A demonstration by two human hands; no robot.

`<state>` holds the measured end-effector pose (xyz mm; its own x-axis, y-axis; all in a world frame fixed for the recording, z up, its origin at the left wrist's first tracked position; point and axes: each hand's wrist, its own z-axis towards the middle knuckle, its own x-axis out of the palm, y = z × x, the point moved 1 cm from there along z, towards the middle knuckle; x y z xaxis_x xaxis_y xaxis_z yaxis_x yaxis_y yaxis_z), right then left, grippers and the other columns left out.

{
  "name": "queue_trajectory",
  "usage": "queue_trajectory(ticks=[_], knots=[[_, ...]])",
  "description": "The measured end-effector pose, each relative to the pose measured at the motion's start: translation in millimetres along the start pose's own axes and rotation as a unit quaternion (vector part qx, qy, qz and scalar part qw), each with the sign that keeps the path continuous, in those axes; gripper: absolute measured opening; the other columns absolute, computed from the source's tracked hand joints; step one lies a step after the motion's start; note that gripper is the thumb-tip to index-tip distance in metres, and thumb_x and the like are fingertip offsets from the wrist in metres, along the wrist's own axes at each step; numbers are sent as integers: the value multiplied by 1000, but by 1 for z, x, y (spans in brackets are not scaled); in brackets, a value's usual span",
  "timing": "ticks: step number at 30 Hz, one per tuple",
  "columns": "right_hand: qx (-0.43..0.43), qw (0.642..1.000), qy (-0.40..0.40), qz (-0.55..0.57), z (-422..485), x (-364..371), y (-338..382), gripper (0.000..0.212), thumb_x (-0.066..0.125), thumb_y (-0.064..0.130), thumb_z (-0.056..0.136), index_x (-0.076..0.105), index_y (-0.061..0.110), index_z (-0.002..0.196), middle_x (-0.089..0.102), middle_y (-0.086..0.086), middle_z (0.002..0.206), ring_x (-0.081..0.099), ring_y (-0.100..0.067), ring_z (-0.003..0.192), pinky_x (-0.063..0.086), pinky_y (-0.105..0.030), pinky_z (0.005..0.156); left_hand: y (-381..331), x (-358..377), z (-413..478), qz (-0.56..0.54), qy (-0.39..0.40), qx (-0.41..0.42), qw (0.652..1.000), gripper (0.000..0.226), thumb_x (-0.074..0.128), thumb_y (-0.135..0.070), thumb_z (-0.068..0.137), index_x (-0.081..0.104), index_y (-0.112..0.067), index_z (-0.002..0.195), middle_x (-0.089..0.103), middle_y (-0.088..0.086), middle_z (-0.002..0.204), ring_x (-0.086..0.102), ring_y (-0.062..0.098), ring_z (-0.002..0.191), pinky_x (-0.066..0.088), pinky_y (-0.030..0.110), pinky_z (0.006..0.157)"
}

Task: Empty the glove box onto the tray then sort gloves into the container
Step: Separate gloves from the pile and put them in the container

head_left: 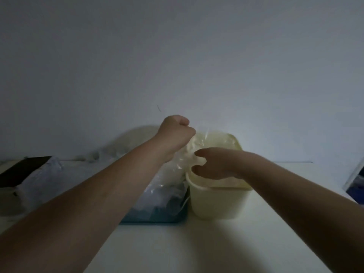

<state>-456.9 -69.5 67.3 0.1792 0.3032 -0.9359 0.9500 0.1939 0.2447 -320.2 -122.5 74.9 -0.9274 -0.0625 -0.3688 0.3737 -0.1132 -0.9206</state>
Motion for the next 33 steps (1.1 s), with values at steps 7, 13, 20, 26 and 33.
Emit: queue_trajectory(ticks=[7,13,20,26,33], knots=[[18,975,141,-171,24,15,-4,56,46,45,106,39,25,158,42,-4,160,44,-27,143,34,-42,116,46,-60,-37,278,27,110,954,25,66,-29,98,69,-29,124,60,-9,139,57,12,126,41,24,98],[4,988,-56,-143,5,-7,8,52,52,50,102,57,18,143,58,-2,145,57,-24,130,45,-37,108,86,-60,-36,359,57,97,926,53,66,-32,99,51,-27,149,57,-1,148,57,20,130,47,33,107],[-111,961,-244,72,-34,-4,72,39,56,36,102,62,25,139,64,6,139,61,-16,124,51,-32,101,80,-87,-32,322,-29,131,937,17,65,-24,99,80,-19,107,74,-1,105,67,18,96,48,26,85],[-93,947,-224,209,-3,43,94,87,70,50,92,23,30,162,28,6,167,31,-18,151,33,-40,120,66,-143,-66,164,-172,150,960,16,67,-32,98,75,-21,91,72,-12,100,66,8,94,52,27,88],[-141,863,-278,397,17,60,116,45,83,54,76,70,37,116,68,23,122,61,-1,119,48,-34,106,70,-167,-101,-132,-98,29,986,27,64,-27,85,58,-3,74,57,10,73,55,23,72,45,30,65]])
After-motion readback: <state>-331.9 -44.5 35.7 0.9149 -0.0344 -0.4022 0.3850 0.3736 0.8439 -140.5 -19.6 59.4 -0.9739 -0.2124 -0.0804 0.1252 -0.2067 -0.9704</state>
